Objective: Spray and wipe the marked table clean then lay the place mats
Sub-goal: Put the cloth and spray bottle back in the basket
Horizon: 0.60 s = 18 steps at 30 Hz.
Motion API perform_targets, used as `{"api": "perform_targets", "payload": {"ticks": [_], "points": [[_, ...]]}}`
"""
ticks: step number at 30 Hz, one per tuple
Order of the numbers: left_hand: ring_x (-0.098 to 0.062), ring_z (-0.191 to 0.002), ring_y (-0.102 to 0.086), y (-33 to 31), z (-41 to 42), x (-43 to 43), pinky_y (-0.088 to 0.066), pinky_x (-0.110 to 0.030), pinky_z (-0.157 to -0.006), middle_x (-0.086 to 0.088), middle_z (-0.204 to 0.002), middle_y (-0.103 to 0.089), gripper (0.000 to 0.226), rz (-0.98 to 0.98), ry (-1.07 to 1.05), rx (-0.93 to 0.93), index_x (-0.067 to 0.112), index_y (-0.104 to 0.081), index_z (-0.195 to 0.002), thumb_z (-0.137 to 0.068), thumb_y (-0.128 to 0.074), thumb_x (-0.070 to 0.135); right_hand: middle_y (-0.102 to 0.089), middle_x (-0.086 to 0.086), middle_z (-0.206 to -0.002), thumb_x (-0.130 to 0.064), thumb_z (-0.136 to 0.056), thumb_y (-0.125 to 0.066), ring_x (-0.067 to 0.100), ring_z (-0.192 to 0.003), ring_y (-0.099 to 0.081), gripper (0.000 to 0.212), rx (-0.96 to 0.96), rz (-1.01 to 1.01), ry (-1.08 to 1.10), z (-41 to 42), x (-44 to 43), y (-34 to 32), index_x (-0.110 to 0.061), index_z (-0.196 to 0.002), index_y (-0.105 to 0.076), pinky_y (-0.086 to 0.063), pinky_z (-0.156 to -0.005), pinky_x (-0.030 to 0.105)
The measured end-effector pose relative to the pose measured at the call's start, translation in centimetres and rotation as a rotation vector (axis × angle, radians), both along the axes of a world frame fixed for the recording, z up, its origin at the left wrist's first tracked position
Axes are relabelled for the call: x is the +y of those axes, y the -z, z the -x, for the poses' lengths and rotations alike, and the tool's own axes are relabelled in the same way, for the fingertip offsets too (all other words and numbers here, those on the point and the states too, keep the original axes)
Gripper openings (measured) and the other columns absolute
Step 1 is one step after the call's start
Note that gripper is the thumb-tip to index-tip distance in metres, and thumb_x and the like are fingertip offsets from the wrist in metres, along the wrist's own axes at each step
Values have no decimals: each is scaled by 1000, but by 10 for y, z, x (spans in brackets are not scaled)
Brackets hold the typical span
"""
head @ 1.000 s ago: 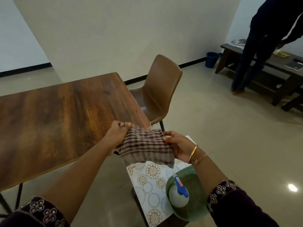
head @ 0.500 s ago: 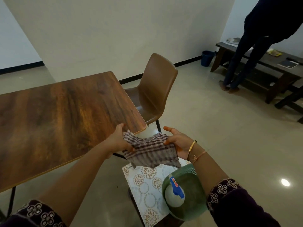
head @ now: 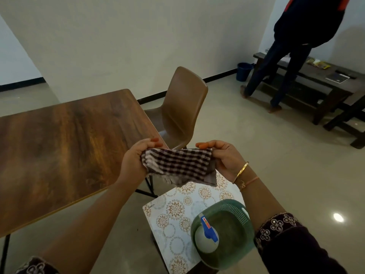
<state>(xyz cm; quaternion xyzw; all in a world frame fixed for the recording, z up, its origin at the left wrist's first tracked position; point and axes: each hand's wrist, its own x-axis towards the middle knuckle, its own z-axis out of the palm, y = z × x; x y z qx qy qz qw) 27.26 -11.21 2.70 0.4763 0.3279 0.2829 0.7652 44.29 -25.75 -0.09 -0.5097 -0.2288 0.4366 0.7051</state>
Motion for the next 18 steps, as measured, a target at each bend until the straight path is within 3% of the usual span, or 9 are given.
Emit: {"api": "perform_targets", "payload": {"ticks": [3,6,8,9,11,13,15,16,18], "points": [[-12,-62,-67,7,3,0,-58,-21,-63,0,-62,-71,25,-103,24,1,-1,-62,-84,-89,-37,-4,-70,5,-81,16,-89,-38,16,-77,-65,38,-3,12,25,-2,-4,-1,-6,-86,-69,-56,-69,25],[-11,-68,-67,13,3,11,-57,-27,-72,1,-68,-70,16,-203,43,-48,6,-63,-84,-83,-51,17,-65,4,-85,7,-92,-42,15,-80,-61,25,-43,58,41,-5,-8,-3,-8,-98,-61,-52,-70,27],[-7,-74,-66,12,5,12,-57,-23,-74,3,-75,-70,27,-314,143,-25,8,-66,-87,-68,-69,28,-64,1,-88,-1,-94,-46,15,-84,-58,19,-134,136,48,-7,-7,-3,-14,-94,-60,-49,-75,31],[-2,-72,-66,10,6,10,-55,-16,-70,9,-75,-70,25,-397,180,21,7,-66,-91,-71,-72,20,-63,-1,-88,-5,-94,-48,14,-85,-56,18,-197,182,50,-8,-7,-4,-18,-93,-60,-46,-74,31],[7,-66,-63,8,4,6,-50,-8,-61,14,-74,-68,21,-542,199,136,1,-62,-103,-84,-55,-7,-63,-3,-85,-9,-94,-49,12,-80,-55,20,-302,242,49,-9,-6,-5,-22,-93,-63,-41,-68,27],[-3,-74,-66,5,5,9,-57,-23,-70,6,-81,-67,28,-561,249,218,9,-67,-102,-88,-47,-4,-62,3,-80,-6,-94,-48,13,-70,-54,23,-326,244,46,-11,-7,-5,-19,-90,-66,-42,-60,23],[-20,-90,-66,3,9,15,-55,-43,-85,6,-88,-67,37,-787,301,277,35,-70,-87,-87,-49,5,-61,11,-78,-4,-94,-50,18,-64,-52,22,-320,245,53,-14,-9,-5,-15,-87,-68,-45,-56,22],[-13,-92,-64,0,10,17,-54,-39,-85,11,-90,-65,39,-972,355,318,41,-67,-86,-87,-54,4,-61,13,-79,-3,-93,-52,21,-65,-52,21,-317,245,58,-15,-10,-5,-13,-87,-69,-47,-58,24],[5,-93,-57,-5,11,17,-51,-17,-80,26,-93,-56,32,-1302,461,382,39,-60,-98,-84,-64,10,-62,16,-82,0,-91,-54,25,-68,-55,18,-295,254,57,-20,-14,-7,-10,-87,-69,-53,-62,27]]}}
